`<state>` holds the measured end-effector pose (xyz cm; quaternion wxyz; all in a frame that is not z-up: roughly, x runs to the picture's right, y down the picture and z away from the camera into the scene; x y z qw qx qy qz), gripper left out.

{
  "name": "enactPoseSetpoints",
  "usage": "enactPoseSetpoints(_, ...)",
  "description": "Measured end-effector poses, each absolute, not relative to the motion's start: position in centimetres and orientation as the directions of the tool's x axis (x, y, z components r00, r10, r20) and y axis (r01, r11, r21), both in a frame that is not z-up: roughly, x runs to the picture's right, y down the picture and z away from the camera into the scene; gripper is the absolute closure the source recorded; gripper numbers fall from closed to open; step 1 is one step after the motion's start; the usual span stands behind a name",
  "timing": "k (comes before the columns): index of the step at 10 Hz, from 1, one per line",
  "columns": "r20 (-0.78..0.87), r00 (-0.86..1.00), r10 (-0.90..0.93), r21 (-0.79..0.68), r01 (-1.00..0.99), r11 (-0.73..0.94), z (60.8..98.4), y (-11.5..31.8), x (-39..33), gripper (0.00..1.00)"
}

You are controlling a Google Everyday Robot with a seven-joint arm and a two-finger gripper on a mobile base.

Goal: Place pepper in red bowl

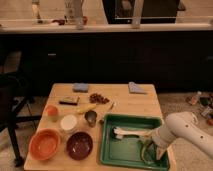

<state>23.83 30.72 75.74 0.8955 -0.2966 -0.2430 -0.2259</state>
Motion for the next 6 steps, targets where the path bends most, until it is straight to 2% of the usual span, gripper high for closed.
enactPoseSetpoints(2,0.577,0.774,-0.259,-0.431,0.558,0.709,75.91,31.18,23.65,0.21)
enactPoseSetpoints(3,0.579,0.773,-0.258,-0.433,0.56,0.706,75.94,31.29,23.61,0.25)
enactPoseSetpoints(6,0.584,0.771,-0.254,-0.437,0.562,0.702,75.77,31.42,23.68,0.55)
